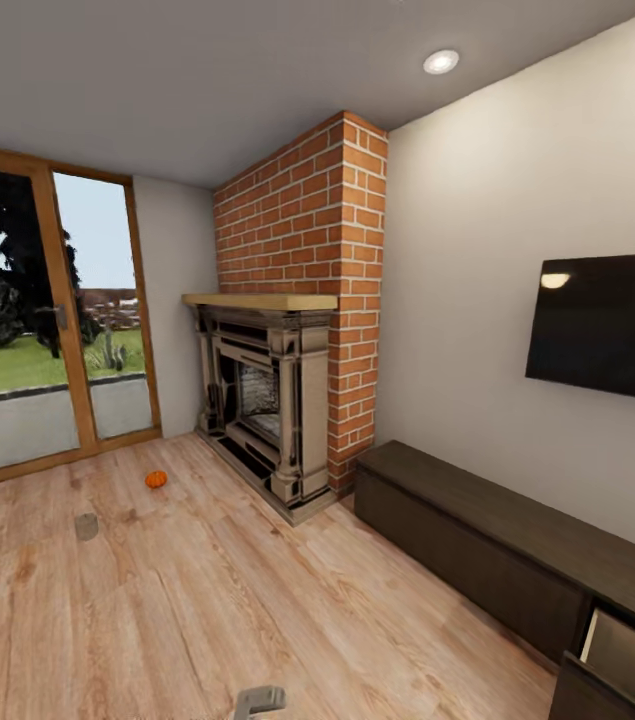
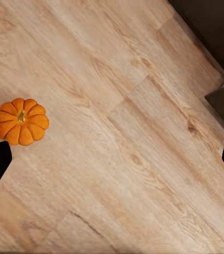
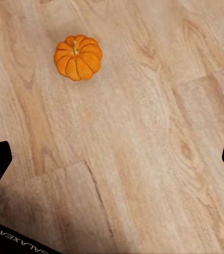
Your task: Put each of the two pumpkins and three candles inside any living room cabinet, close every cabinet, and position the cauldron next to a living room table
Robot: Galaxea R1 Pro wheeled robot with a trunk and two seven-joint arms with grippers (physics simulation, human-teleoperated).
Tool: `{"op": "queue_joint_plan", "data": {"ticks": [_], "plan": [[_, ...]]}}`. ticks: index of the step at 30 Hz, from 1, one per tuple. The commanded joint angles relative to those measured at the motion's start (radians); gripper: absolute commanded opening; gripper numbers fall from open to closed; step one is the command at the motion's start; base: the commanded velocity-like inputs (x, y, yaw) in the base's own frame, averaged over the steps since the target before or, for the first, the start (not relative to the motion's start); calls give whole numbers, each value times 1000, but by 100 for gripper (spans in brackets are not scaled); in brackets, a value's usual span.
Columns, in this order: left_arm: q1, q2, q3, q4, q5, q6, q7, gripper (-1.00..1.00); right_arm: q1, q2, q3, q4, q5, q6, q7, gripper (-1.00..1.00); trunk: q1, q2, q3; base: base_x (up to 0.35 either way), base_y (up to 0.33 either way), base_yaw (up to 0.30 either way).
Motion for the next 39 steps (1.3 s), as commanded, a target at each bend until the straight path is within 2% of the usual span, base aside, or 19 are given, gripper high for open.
{"op": "queue_joint_plan", "data": {"ticks": [1, 23, 39], "plan": [[0, 0, 0, -1, 10, 8, -2, 100, -1, 0, 7, 2, -11, -4, 4, 100, 0, -1, -1, -8, 0, 266], [0, 0, 0, -1, 12, 9, -4, 100, -1, 0, 7, 3, -11, -4, 5, 100, 0, -1, -1, -2, -7, 286], [0, 0, 0, -1, 12, 10, -4, 100, -1, 0, 7, 2, -11, -4, 5, 100, 0, -1, -1, -86, 242, 22]]}}
